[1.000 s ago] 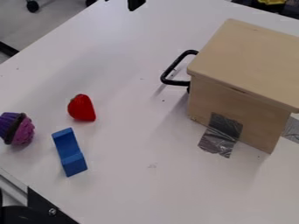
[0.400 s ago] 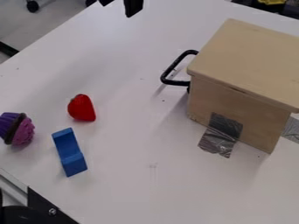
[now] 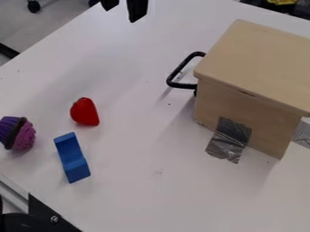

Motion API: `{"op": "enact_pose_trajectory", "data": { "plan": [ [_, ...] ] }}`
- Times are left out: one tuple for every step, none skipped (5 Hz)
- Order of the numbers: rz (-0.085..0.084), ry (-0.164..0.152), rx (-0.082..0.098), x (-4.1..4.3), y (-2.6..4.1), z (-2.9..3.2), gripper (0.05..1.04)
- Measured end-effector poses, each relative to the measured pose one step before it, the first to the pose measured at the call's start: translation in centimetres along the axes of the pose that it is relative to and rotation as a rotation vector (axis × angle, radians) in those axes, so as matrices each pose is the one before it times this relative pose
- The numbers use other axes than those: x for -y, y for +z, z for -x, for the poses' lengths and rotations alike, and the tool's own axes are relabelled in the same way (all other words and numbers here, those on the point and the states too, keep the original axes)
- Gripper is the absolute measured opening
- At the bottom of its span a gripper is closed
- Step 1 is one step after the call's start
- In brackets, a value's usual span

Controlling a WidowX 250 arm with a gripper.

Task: Close the drawer

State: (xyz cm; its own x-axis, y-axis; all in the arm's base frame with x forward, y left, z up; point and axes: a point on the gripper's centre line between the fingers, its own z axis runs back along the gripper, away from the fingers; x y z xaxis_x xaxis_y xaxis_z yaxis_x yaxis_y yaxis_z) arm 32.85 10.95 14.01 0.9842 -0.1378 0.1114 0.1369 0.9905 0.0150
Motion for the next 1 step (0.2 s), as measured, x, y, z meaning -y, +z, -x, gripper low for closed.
{"op": "enact_pose_trajectory", "data": {
  "plan": [
    [0.0014, 0.0001, -0.0027, 0.014, -0.090, 0.035, 0.997]
  ]
}}
